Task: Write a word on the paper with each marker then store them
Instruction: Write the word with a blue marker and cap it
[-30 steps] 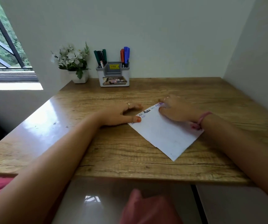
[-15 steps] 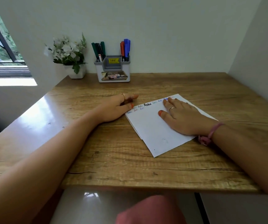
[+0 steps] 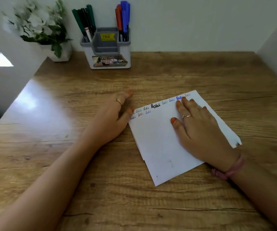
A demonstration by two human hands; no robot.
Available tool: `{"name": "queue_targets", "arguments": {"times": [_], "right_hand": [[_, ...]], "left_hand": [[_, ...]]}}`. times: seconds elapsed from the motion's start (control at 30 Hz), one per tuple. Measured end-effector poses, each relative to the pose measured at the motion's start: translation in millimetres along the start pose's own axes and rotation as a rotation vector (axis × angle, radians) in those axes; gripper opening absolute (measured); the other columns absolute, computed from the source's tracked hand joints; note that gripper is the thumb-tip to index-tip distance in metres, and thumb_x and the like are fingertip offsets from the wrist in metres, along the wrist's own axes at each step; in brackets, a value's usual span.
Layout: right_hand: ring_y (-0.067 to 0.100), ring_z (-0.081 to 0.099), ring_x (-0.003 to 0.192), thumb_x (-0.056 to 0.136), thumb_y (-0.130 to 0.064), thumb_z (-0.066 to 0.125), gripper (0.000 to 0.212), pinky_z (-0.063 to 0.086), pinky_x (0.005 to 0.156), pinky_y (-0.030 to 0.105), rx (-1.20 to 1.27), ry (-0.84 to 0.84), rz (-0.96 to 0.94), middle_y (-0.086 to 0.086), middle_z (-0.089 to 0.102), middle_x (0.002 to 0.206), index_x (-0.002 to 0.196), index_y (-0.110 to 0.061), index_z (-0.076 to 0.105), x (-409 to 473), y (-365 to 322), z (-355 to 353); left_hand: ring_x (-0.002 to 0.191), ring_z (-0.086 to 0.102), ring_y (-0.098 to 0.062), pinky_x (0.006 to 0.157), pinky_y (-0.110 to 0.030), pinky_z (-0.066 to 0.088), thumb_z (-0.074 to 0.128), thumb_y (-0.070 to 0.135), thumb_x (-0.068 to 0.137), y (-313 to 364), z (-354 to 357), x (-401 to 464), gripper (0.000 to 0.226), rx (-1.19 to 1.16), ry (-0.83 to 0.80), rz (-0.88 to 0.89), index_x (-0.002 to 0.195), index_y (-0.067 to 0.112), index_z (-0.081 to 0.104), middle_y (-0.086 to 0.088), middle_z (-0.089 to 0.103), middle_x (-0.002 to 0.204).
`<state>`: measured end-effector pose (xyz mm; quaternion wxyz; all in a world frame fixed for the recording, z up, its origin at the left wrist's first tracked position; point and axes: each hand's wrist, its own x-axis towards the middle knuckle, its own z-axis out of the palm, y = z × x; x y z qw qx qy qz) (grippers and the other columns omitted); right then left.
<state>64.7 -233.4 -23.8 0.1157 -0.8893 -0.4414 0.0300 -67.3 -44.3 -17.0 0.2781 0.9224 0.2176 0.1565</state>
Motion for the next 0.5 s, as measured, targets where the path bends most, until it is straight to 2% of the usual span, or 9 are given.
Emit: {"name": "queue_targets", "arguments": {"times": [0.13, 0.27, 0.37, 0.43, 0.5], "right_hand": [[0.025, 0.014, 0.145, 0.086, -0.052, 0.005, 0.074, 0.005, 0.115, 0.039, 0.009, 0.006, 0.012, 0.009, 0.018, 0.157, 0.148, -0.013, 0.020, -1.0, -2.6, -4.3], [0.026, 0.014, 0.145, 0.086, -0.051, 0.003, 0.074, 0.000, 0.114, 0.038, 0.021, -0.051, 0.031, 0.009, 0.019, 0.156, 0.148, -0.013, 0.019, -0.2, -6.7, -12.6], [0.025, 0.013, 0.145, 0.084, -0.050, 0.000, 0.077, -0.005, 0.112, 0.037, 0.014, -0.111, 0.040, 0.009, 0.017, 0.157, 0.148, -0.012, 0.018, 0.6, -11.0, -24.0], [0.026, 0.018, 0.144, 0.086, -0.047, 0.005, 0.073, -0.003, 0.112, 0.040, 0.013, -0.089, 0.014, 0.011, 0.023, 0.155, 0.147, -0.010, 0.023, 1.2, -13.7, -27.9], [0.026, 0.023, 0.143, 0.089, -0.043, 0.010, 0.068, 0.000, 0.113, 0.042, 0.027, -0.041, 0.024, 0.012, 0.029, 0.153, 0.144, -0.008, 0.030, 9.6, -12.8, -35.9]], "left_hand": [[0.134, 0.032, -0.010, 0.111, -0.027, 0.026, 0.045, 0.025, 0.096, 4.9, -3.2, -0.7, 0.045, 0.036, -0.033, -0.001, 0.140, 0.018, 0.038, 0.006, 0.033, 0.149], [0.136, 0.032, -0.014, 0.108, -0.024, 0.024, 0.042, 0.024, 0.097, 17.1, -11.5, -0.2, 0.047, 0.059, -0.074, -0.078, 0.143, 0.018, 0.034, 0.004, 0.029, 0.152], [0.139, 0.027, -0.013, 0.108, -0.018, 0.016, 0.042, 0.022, 0.097, 26.3, -21.6, 2.6, 0.050, 0.043, -0.107, -0.097, 0.145, 0.017, 0.029, 0.004, 0.022, 0.155], [0.139, 0.028, -0.014, 0.108, -0.018, 0.017, 0.043, 0.022, 0.097, 31.3, -27.3, 7.6, 0.051, 0.058, -0.089, -0.053, 0.145, 0.015, 0.029, 0.002, 0.023, 0.154], [0.137, 0.032, -0.018, 0.110, -0.024, 0.023, 0.045, 0.021, 0.096, 35.7, -35.0, 17.9, 0.050, 0.098, 0.000, 0.005, 0.143, 0.010, 0.033, -0.004, 0.028, 0.152]]}}
